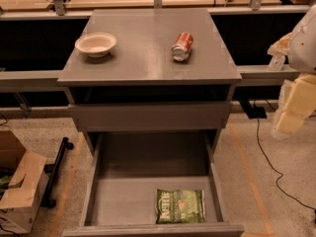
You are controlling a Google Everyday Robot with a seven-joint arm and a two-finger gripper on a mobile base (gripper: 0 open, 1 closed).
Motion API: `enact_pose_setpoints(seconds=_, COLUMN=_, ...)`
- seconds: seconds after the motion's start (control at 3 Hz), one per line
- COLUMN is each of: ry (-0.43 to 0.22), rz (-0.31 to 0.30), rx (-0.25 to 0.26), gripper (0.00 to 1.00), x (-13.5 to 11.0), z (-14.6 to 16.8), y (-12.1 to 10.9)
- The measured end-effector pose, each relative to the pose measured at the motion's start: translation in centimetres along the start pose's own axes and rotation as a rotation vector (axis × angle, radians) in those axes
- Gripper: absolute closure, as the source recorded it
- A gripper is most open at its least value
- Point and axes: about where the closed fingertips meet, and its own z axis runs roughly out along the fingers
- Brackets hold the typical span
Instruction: Pick green jalapeno chip bag from middle drawer and place on counter
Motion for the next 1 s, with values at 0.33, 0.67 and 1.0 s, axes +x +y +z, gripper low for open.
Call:
enact_pose_setpoints(seconds=0.33, ry=-0.002, rz=0.0, rx=0.002, gripper=0.0, x=0.0, z=0.0, y=0.0)
enact_pose_setpoints(seconds=0.67, ry=-0.075, rz=0.008, rx=-0.042, gripper=0.0, x=1.2, z=3.6, y=0.1)
enact_pose_setpoints(seconds=1.0, ry=-0.145, rz=0.051, rx=-0.066, gripper=0.0, x=2.3, z=7.4, y=-0.6)
